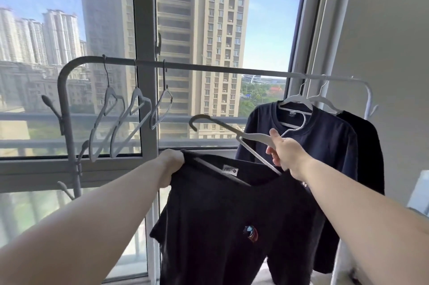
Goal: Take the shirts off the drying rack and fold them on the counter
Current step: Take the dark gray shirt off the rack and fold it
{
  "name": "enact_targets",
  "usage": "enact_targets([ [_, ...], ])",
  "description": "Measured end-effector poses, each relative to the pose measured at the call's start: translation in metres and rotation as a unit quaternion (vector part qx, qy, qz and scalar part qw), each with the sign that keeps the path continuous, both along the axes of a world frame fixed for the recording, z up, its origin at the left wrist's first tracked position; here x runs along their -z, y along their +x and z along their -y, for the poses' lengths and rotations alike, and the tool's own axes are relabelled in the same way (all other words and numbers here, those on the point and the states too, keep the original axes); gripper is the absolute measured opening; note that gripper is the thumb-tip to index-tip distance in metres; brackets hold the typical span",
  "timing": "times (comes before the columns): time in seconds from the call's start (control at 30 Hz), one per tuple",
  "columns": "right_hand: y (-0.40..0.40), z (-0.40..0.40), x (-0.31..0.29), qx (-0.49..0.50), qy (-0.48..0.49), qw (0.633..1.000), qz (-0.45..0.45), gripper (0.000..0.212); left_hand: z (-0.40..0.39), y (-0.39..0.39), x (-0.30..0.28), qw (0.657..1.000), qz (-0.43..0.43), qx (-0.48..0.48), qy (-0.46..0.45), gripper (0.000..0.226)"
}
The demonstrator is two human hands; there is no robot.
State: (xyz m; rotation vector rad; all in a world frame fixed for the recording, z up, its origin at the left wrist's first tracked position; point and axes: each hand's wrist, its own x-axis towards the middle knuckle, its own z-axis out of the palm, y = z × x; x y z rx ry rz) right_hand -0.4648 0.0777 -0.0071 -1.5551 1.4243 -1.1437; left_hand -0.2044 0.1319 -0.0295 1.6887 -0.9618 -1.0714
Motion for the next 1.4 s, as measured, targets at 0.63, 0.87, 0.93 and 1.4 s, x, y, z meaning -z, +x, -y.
enact_targets([
  [0.63,-0.031,0.008,0.001,-0.052,-0.063,0.991,-0.107,0.026,0.014,-0.03,-0.014,0.978,-0.181,-0.07,-0.079,0.029],
  [0.87,-0.041,0.016,0.012,-0.03,-0.026,0.999,-0.017,0.026,0.018,-0.035,-0.016,0.972,-0.207,-0.109,-0.029,0.025],
  [0.93,-0.042,0.016,0.014,-0.04,-0.02,0.999,-0.003,0.025,0.019,-0.037,-0.014,0.981,-0.173,-0.085,0.013,0.03],
  [1.4,-0.026,0.04,0.008,-0.068,-0.012,0.987,0.144,0.018,0.022,-0.045,0.005,0.989,0.03,0.098,0.104,0.027],
])
